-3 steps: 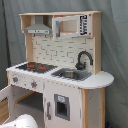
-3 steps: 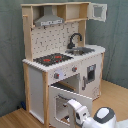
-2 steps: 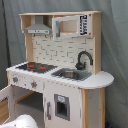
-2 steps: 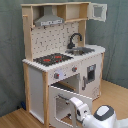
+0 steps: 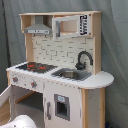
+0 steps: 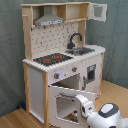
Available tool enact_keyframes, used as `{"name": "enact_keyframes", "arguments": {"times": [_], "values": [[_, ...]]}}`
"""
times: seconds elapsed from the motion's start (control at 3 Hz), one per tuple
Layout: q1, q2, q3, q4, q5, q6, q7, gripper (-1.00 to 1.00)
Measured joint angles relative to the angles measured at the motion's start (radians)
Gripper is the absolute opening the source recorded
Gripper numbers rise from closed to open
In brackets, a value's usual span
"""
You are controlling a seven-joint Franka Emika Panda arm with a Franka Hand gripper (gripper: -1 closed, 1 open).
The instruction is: Play with the kitchen
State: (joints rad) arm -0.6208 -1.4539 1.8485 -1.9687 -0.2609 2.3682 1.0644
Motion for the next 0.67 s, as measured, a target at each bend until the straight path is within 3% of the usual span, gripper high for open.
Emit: {"name": "enact_keyframes", "arguments": {"times": [0.67], "values": [[0.1,0.001,-0.009,-0.176,0.061,-0.004,0.0,1.0]]}}
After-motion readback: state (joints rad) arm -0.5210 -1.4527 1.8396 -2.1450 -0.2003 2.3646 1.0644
